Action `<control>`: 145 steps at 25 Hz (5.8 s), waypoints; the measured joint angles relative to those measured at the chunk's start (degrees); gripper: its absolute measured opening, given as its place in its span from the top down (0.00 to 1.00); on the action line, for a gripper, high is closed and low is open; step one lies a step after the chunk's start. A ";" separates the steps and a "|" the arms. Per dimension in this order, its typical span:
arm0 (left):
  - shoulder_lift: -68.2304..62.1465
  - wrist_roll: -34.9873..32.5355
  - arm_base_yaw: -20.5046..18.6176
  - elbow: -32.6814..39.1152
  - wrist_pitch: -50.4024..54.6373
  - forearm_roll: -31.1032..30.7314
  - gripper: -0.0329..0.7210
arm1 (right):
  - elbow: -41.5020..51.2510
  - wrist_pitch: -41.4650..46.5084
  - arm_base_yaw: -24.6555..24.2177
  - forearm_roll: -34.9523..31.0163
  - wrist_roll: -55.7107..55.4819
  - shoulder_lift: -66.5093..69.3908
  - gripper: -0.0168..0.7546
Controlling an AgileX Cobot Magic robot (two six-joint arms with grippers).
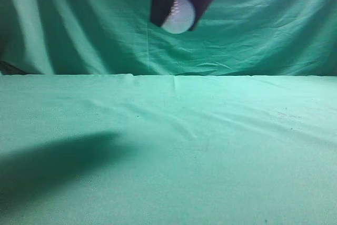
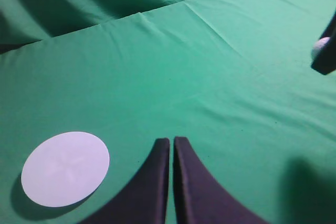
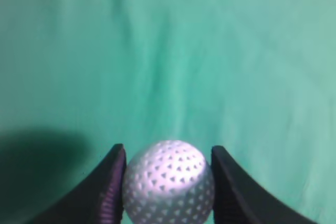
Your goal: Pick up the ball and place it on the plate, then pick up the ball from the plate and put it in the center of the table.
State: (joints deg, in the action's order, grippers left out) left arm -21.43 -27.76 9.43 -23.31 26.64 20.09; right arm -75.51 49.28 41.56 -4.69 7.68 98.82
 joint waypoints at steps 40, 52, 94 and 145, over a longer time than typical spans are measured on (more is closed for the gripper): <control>0.00 0.84 0.00 0.00 -1.87 2.93 0.96 | -37.12 10.95 0.18 -2.84 3.49 20.44 0.34; 0.00 2.04 0.00 0.00 -2.65 7.56 0.96 | -37.50 22.71 0.18 -2.17 -0.53 1.20 0.91; 5.13 0.05 0.00 10.18 -7.65 8.38 0.96 | 57.93 -20.50 0.18 -6.66 -5.14 -81.15 0.91; 5.13 0.05 0.00 10.22 -7.65 9.08 0.96 | 77.16 -27.95 -38.13 -0.24 -0.46 -99.32 0.91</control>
State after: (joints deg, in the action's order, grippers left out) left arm -16.30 -27.71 9.43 -13.09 18.99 29.17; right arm 1.65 21.32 3.43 -4.93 7.22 -0.50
